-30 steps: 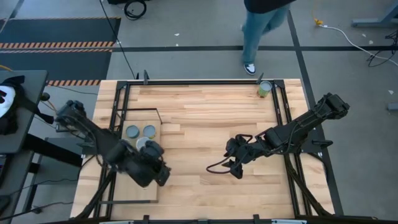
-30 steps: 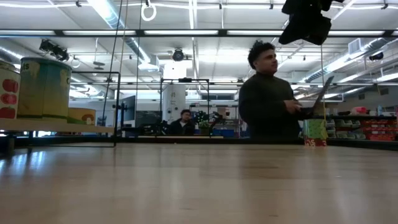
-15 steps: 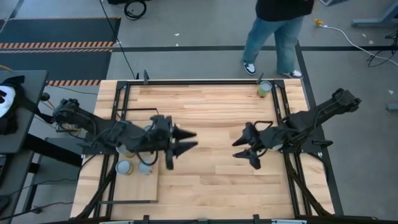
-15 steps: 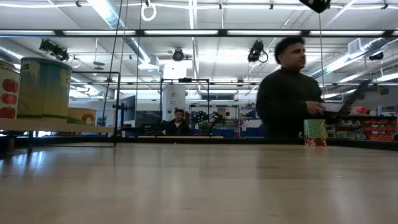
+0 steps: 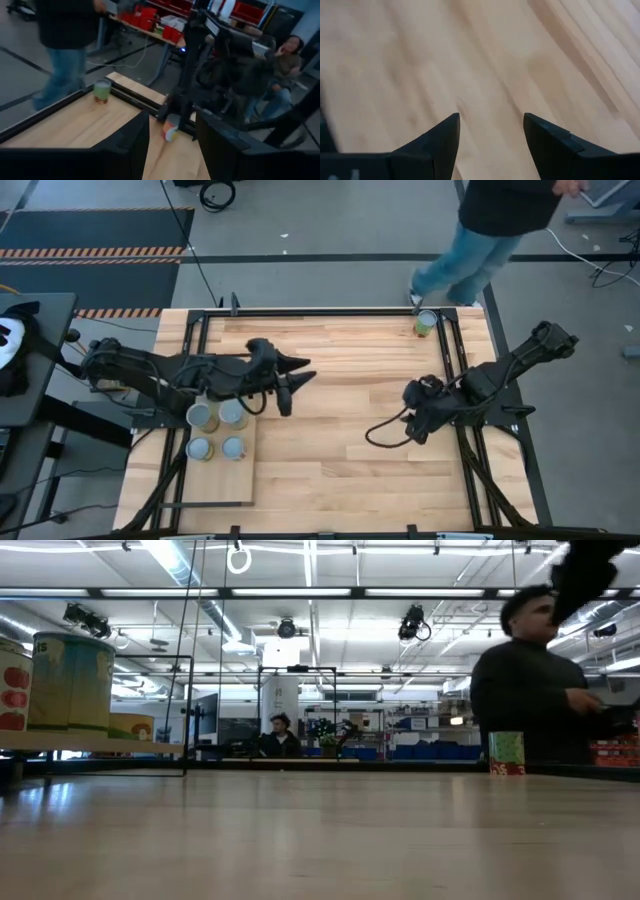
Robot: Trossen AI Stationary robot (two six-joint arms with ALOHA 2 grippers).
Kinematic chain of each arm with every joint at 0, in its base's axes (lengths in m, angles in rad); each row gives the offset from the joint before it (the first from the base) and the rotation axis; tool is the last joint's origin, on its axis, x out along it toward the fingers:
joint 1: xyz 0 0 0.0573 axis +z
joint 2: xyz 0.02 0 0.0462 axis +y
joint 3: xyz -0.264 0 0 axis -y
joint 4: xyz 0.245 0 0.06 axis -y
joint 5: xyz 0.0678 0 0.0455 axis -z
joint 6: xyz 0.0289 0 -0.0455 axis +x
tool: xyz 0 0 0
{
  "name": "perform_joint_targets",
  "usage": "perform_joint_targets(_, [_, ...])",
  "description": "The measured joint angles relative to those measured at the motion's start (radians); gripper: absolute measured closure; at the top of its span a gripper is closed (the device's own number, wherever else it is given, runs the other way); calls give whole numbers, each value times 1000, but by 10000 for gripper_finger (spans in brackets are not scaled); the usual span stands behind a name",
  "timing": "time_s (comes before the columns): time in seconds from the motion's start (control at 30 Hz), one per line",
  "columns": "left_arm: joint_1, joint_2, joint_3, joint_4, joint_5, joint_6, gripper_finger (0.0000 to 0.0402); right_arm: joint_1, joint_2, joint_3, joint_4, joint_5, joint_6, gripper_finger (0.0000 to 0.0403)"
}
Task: Pick and place cans onto a shelf
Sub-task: Put the canned mixed fruits on the shelf
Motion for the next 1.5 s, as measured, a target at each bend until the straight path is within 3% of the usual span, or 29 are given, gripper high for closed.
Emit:
perform_joint_targets(0.17, [19,-111,-101,22,-10,3,237,-6,-2,0,-278,-65,284,177])
perform_joint_targets(0.3, [18,-219,-200,33,-38,2,237,-26,-2,-1,-382,-155,430,177])
perform_joint_targets(0.5, [15,-321,-303,82,-37,2,237,-90,-6,-80,-382,-263,476,177])
perform_joint_targets(0.83, [13,-339,-308,64,30,14,237,-191,-9,-272,-224,-342,455,186])
perform_joint_targets(1.03, [14,-339,-308,64,30,14,237,-201,1,-289,-210,-324,453,234])
perform_joint_targets(1.37, [8,-407,-307,85,70,23,237,-203,54,-284,-174,-296,453,381])
perform_joint_targets(1.5, [2,-444,-307,83,88,54,237,-203,92,-264,-121,-304,435,390])
